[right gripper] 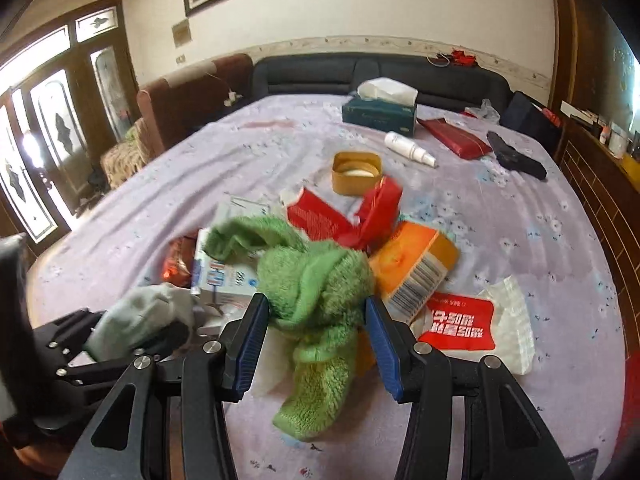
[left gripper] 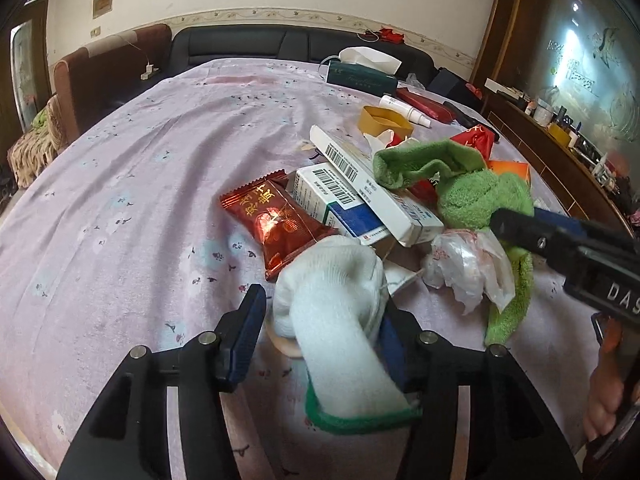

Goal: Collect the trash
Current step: 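Grasp the green towel with the right tool and lift it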

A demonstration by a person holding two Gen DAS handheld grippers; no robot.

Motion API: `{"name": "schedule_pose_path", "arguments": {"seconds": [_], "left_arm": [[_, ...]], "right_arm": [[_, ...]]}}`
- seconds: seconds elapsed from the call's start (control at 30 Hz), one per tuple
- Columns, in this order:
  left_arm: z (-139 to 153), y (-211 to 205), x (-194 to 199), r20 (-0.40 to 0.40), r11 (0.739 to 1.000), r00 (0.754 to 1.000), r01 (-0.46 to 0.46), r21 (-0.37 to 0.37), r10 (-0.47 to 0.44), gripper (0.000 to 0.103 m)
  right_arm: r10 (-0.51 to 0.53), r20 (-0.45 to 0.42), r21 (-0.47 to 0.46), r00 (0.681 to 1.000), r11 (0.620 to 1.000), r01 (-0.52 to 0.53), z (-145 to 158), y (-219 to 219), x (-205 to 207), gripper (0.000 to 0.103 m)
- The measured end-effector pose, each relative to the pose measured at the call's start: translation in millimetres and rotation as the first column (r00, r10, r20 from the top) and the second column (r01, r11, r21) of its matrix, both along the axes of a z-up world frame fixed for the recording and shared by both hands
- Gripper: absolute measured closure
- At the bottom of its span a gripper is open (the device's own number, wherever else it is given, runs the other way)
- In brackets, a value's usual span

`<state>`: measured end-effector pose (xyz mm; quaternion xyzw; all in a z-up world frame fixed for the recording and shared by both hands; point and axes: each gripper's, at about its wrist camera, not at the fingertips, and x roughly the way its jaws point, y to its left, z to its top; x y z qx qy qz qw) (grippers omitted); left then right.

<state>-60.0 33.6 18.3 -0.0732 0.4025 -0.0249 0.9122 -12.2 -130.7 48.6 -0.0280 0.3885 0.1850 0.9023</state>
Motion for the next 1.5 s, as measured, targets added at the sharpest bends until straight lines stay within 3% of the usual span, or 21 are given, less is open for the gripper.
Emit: {"name": "schedule_pose_path", "arguments": {"seconds": [0.03,0.07,0.17,0.27,0.4,0.57,0.83,0.87,0.9,0.97,1.0,1.03,1.17,1.3,1.43,1.5], "left_arm": [[-1.2,0.6,1.1,-0.002,1.0,1.0,0.004,-0.005,-0.004,0.056],[-1.9,0.9,1.1,0.0,1.0,1.0,0.009,-0.012,-0.009,0.069],[-0.6,0.6,-1.8,0.019,1.0,1.0,0.011,-0.01,-0.011,0.075],[8.0,-5.4,-11.2,0.072,1.0,0.997,0.003,0.03,-0.006,0.075],[21.4,-12.7,-21.6,0.118,0.999,0.993,0.026,0.031,-0.029,0.075],[36.7,-21.5,-28.6,0.149,0.998,0.988,0.048,0.032,-0.052,0.075],[44.4,-32.9,-43.3,0.16,0.996,0.984,0.075,0.054,-0.083,0.075],[44.0,-34.6,-44.0,0.16,0.995,0.983,0.079,0.057,-0.087,0.075],[43.4,-36.2,-44.8,0.158,0.995,0.983,0.083,0.063,-0.092,0.075],[42.6,-38.0,-47.0,0.16,0.994,0.983,0.084,0.066,-0.093,0.075],[42.7,-37.9,-47.3,0.16,0.994,0.983,0.085,0.064,-0.095,0.075],[42.7,-38.2,-47.9,0.16,0.994,0.982,0.087,0.064,-0.096,0.075],[43.4,-32.5,-48.9,0.16,0.995,0.984,0.075,0.059,-0.083,0.075],[41.8,-26.3,-50.0,0.155,0.997,0.985,0.063,0.053,-0.07,0.075],[40.5,-24.0,-51.6,0.155,0.996,0.985,0.064,0.057,-0.072,0.075],[41.1,-23.9,-52.6,0.157,0.996,0.985,0.066,0.055,-0.073,0.075]], "right_arm": [[0.003,0.004,0.003,1.0,1.0,-0.003,-1.3,0.6,0.7,0.049],[0.003,0.01,0.004,1.0,1.0,-0.003,-2.3,0.3,0.4,0.057],[0.001,0.013,0.037,1.0,0.999,-0.001,-1.9,-5.0,-2.5,0.073],[-0.005,0.019,0.089,1.0,0.996,0.003,4.0,-13.9,-9.6,0.077],[-0.014,0.048,0.144,0.999,0.99,0.007,16.1,-24.5,-28.2,0.079],[-0.027,0.075,0.193,0.997,0.981,0.012,29.9,-38.7,-50.0,0.088],[0.045,-0.059,0.19,0.997,0.981,-0.033,15.3,-61.5,-75.7,0.088],[0.051,-0.062,0.171,0.997,0.984,-0.04,14.1,-61.9,-79.4,0.084],[0.045,-0.056,0.155,0.997,0.987,-0.036,13.2,-63.3,-81.8,0.078],[0.016,0.0,0.115,1.0,0.993,-0.016,15.6,-66.5,-87.6,0.033],[0.013,0.024,0.101,1.0,0.995,-0.015,16.5,-67.1,-90.0,0.024],[0.023,0.043,0.089,0.999,0.996,-0.026,17.0,-65.9,-91.5,0.021],[0.092,0.023,0.116,0.995,0.989,-0.094,12.4,-58.3,-87.0,0.021],[0.101,-0.019,0.079,0.995,0.992,-0.099,-11.9,-41.6,-71.8,0.024],[0.115,-0.072,0.051,0.991,0.992,-0.112,-32.1,-26.3,-64.2,0.054],[0.105,-0.063,0.054,0.993,0.993,-0.101,-30.1,-26.5,-68.1,0.059]]}}
